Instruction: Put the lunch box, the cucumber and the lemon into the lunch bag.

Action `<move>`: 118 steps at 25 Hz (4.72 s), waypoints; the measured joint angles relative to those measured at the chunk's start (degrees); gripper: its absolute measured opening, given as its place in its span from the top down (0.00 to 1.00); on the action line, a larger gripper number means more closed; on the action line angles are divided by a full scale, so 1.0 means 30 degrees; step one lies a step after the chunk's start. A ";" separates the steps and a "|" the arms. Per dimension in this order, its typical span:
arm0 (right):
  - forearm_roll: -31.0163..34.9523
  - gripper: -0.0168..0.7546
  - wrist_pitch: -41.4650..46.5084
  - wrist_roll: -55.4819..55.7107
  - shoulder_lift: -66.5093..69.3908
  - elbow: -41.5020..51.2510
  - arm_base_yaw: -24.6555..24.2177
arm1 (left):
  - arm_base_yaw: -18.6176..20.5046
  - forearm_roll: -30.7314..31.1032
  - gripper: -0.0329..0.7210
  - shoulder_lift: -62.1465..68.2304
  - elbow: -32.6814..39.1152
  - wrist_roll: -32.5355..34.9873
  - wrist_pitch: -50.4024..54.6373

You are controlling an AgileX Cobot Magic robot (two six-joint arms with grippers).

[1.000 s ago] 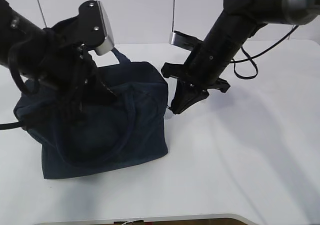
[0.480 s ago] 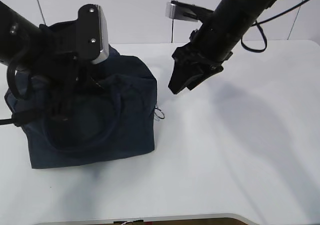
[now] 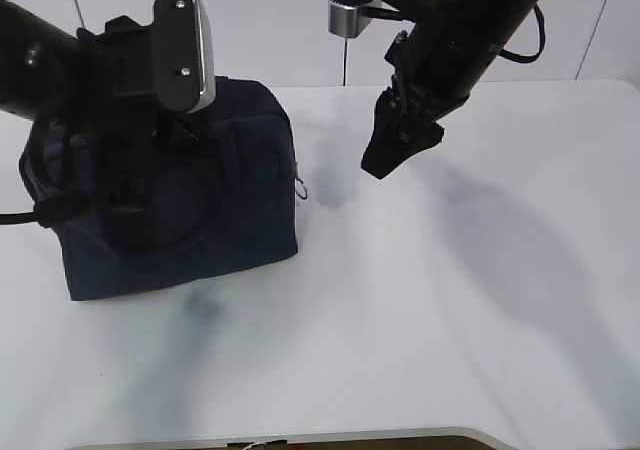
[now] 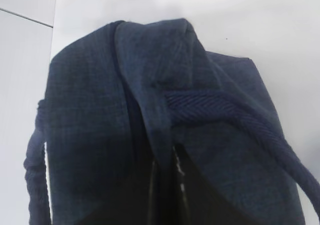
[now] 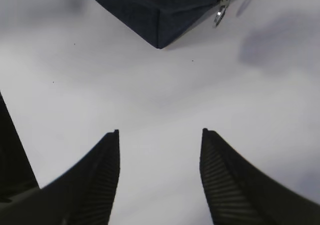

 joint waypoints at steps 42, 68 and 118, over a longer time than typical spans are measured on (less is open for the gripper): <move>-0.1652 0.43 0.0517 0.3598 -0.7258 0.0000 0.0000 | 0.0000 1.3783 0.42 -1.1293 -0.0035 -1.5189 1.0849; -0.8858 0.43 0.0856 1.4492 -1.8901 0.5230 0.0000 | 0.0000 0.7972 0.42 -2.1531 -0.0062 -2.3944 1.5311; -0.6734 0.43 -0.1614 1.6607 -3.6847 2.3563 0.0000 | 0.0000 -0.0201 0.42 -2.9515 1.0682 -1.9628 1.4152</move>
